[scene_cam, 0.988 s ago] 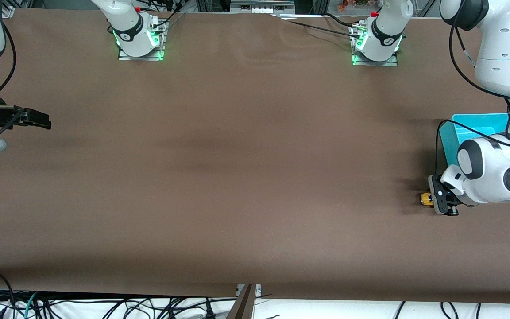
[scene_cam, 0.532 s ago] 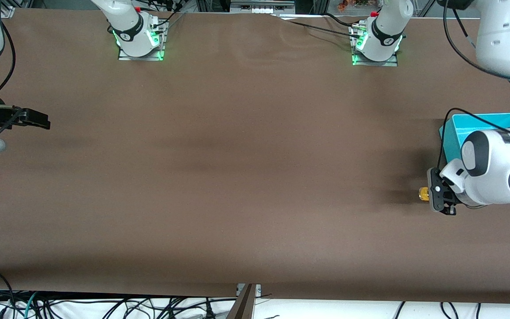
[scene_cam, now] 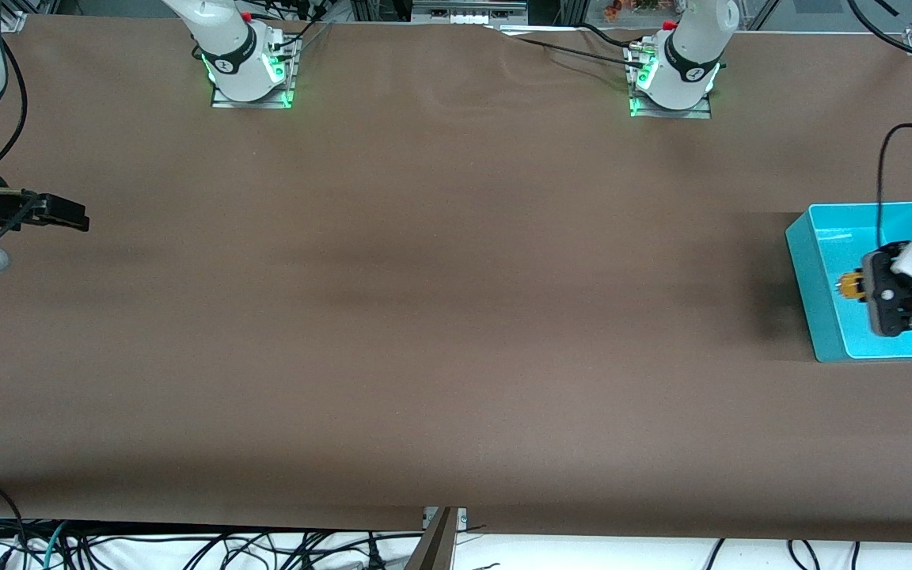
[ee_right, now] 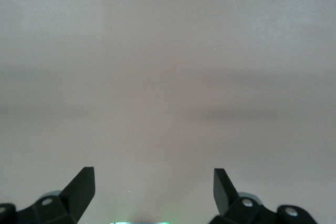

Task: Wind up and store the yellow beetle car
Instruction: 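Lift the car into the cyan bin and open the left gripper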

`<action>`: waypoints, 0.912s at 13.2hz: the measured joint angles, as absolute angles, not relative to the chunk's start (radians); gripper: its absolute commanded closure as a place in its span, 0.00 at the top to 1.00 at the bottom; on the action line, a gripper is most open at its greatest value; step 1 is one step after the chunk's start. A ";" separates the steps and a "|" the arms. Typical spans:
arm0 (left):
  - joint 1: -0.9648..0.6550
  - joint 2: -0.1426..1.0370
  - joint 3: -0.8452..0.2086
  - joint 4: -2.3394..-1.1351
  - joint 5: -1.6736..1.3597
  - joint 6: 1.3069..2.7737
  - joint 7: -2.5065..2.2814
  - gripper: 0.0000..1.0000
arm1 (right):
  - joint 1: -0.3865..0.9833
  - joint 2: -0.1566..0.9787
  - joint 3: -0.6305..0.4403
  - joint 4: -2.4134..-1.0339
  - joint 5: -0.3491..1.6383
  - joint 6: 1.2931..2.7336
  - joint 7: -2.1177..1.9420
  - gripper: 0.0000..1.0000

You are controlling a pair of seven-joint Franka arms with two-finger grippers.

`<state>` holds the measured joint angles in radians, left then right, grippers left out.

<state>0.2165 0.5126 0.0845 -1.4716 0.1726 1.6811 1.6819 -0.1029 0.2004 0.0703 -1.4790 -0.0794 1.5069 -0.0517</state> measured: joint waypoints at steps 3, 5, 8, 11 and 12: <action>0.307 0.524 0.085 -1.617 0.229 1.925 1.766 0.09 | -0.102 0.201 0.070 -1.479 -0.079 1.507 -0.052 1.00; 0.350 0.532 0.085 -1.723 0.230 2.103 1.818 0.10 | -0.102 0.201 0.070 -1.479 -0.079 1.508 -0.055 1.00; 0.371 0.537 0.085 -1.852 0.230 2.293 1.827 0.13 | -0.102 0.201 0.070 -1.479 -0.079 1.508 -0.069 1.00; 0.371 0.537 0.079 -1.890 0.230 2.336 1.828 0.98 | -0.102 0.201 0.070 -1.479 -0.079 1.508 -0.077 1.00; 0.371 0.537 0.077 -1.890 0.230 2.341 1.831 1.00 | -0.102 0.201 0.070 -1.479 -0.079 1.508 -0.078 1.00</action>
